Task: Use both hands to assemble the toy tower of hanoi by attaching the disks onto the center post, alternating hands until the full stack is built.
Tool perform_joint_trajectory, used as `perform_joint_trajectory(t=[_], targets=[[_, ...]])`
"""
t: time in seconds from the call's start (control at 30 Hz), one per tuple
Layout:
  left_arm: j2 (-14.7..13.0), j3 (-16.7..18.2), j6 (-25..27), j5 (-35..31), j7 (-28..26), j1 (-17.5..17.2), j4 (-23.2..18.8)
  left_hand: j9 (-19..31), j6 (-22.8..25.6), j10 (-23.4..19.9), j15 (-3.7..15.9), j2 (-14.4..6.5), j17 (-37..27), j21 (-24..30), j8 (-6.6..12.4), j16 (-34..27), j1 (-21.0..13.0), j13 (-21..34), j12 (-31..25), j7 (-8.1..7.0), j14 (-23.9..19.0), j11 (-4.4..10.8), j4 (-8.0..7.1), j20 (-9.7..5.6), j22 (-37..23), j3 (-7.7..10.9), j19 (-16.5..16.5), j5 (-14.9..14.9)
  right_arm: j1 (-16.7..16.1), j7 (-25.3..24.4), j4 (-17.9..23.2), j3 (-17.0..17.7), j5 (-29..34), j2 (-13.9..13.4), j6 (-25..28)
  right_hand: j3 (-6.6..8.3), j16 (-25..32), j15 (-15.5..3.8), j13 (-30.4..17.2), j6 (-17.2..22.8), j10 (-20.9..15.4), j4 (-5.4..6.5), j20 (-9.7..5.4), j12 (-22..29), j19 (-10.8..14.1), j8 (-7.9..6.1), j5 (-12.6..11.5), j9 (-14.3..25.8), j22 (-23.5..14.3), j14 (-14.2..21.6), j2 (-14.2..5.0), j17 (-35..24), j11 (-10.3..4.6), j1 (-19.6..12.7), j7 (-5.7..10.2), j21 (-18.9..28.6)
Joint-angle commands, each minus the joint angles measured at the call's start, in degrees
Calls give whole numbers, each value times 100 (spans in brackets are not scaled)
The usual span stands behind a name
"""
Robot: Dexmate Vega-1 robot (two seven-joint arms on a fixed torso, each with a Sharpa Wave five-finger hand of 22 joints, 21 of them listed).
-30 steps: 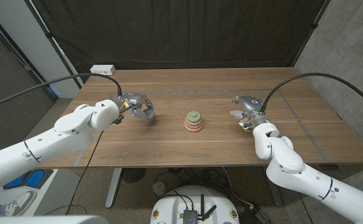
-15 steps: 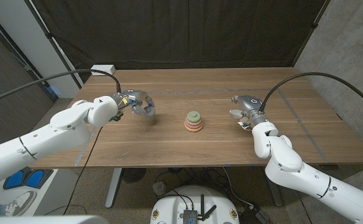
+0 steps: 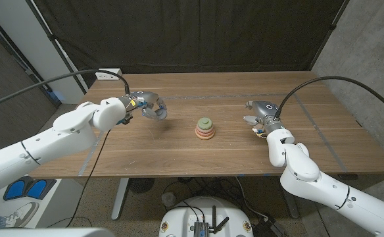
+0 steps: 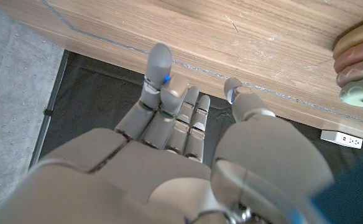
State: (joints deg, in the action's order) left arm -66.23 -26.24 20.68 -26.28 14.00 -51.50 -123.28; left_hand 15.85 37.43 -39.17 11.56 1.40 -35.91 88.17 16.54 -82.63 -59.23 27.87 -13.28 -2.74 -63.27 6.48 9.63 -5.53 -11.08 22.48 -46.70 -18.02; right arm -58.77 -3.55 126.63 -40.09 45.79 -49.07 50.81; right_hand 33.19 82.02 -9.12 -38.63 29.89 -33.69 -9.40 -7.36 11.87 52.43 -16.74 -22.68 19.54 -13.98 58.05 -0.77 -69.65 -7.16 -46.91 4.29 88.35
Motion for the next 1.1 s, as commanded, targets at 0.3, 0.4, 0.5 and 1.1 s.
perform_joint_trajectory(t=[0.3, 0.4, 0.5, 1.1], targets=[[264, -123, -587, 34, -10, 261, 146, 39, 89, -523, 100, -62, -33, 37, 14, 71, -22, 230, 47, 4, -36, 441, -19, -655, -10, 57, -36, -20, -80, -102, 82, 62, -100, -68, 96, 47, 5, -332, -20, 31, -53, 2, -499, -7, 32, -37, -41, 9, -10, -18, 5, -3, 24, 13, -4, 25], [333, -171, -650, -10, 26, 327, 152, 41, 90, -527, 101, -61, -23, 38, 11, 85, -24, 229, 52, 5, -29, 450, -18, -655, -10, 56, -36, -20, -118, -131, 112, 86, -126, -94, 110, 47, 3, -332, -27, 36, -50, 1, -499, -8, 40, -38, -43, 9, -18, -20, 6, -1, 9, 13, -7, 33], [383, -209, -705, -57, 73, 386, 162, 46, 97, -537, 101, -61, -39, 39, 6, 80, -28, 228, 63, 5, -46, 445, -17, -655, -11, 54, -36, -18, -153, -161, 139, 123, -180, -105, 124, 47, -1, -332, -28, 35, -51, 0, -499, -9, 34, -38, -45, 10, -12, -25, 6, 3, -3, 15, -6, 27], [913, -547, -1245, -286, 327, 855, 364, 62, 118, -553, 101, -52, -61, 43, -17, 101, -55, 244, 96, 3, -75, 451, -11, -657, -13, 49, -39, -19, -368, -469, 289, 287, -461, -218, 209, 50, 13, -332, -33, 42, -44, 4, -499, -19, 39, -39, -55, 10, -14, -13, -2, -1, -2, 25, -12, 28]])
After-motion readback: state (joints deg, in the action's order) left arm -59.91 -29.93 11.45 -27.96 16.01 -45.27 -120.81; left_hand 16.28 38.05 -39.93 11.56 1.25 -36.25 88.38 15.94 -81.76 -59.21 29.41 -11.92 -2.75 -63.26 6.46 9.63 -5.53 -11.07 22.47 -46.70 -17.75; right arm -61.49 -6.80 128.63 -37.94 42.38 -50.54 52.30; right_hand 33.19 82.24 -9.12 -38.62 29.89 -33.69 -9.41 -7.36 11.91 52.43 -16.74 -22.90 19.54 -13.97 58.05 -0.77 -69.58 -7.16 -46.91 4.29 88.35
